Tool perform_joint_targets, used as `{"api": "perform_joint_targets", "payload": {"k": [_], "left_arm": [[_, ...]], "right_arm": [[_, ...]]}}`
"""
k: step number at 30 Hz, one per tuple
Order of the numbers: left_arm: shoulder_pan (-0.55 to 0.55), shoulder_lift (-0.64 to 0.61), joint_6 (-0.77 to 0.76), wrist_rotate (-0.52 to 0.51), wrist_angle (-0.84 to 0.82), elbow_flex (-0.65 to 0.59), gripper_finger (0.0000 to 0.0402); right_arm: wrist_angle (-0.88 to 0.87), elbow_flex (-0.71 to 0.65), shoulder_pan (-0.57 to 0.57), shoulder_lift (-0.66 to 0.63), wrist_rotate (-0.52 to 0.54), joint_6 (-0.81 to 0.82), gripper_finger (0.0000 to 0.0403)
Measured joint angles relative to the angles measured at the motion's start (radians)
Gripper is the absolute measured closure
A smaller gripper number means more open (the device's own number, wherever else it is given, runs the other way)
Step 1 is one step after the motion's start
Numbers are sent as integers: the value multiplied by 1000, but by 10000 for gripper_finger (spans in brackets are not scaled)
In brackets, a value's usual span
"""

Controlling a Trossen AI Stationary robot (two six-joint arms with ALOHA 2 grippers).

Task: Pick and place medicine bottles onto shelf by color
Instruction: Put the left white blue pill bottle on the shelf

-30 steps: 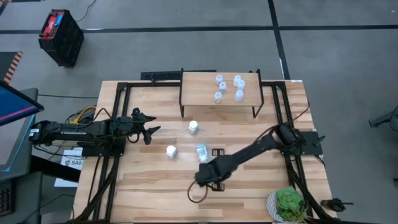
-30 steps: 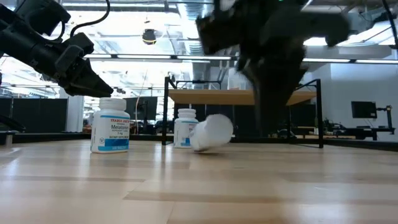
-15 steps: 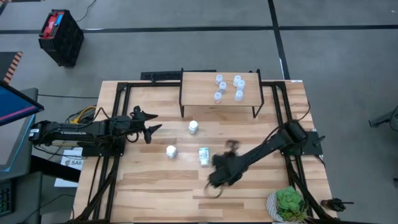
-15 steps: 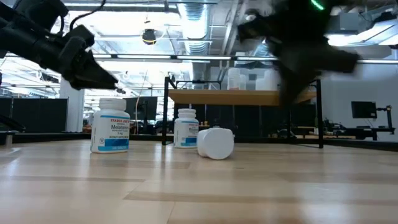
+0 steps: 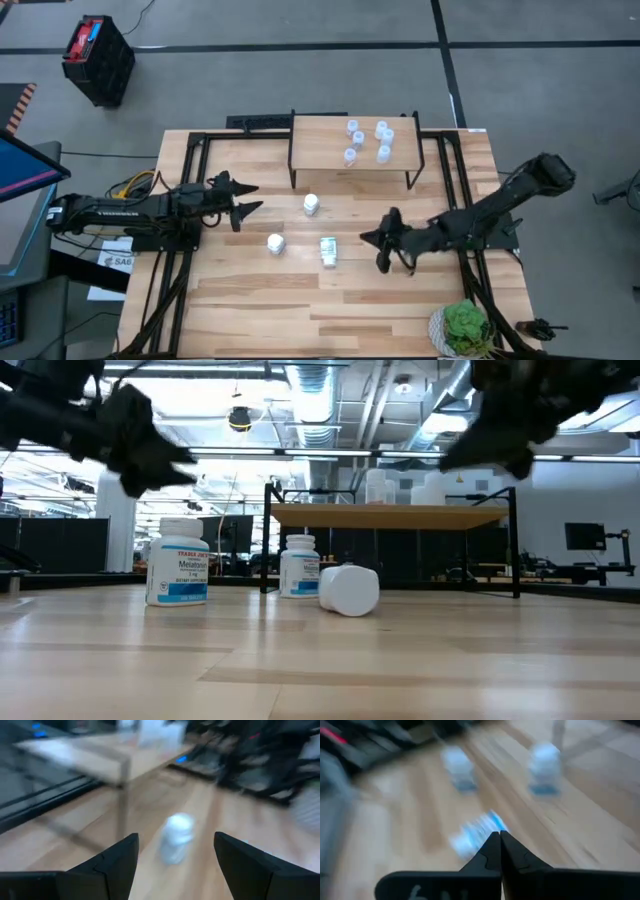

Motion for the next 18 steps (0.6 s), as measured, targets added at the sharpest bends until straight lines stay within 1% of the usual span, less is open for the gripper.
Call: {"api": "perform_joint_targets", "payload": {"k": [1,3,4,6,10,13,15,18], "left_arm": [[0,14,-5,44,19,14,155],[-5,56,-24,131,18,56,155],[-12,82,-30,154,-13,77,155],[-42,146,-26,161,-100,127,155],[-150,242,38,143,-364,260,163],[-255,300,25,129,-543,332,181],[-326,331,-24,99,-593,344,197],[-411,372,-115,19,-591,343,221]], "right_arm": [[120,-45,-20,-12,-25,-40,394],[258,-92,-66,-12,-48,-95,394],[282,-100,-89,-9,-53,-119,394],[288,-101,-129,2,-56,-155,394],[284,-102,-179,37,-101,-172,394],[281,-101,-190,65,-106,-174,394],[279,-102,-190,82,-105,-175,394],[279,-102,-189,108,-106,-175,394]]}}
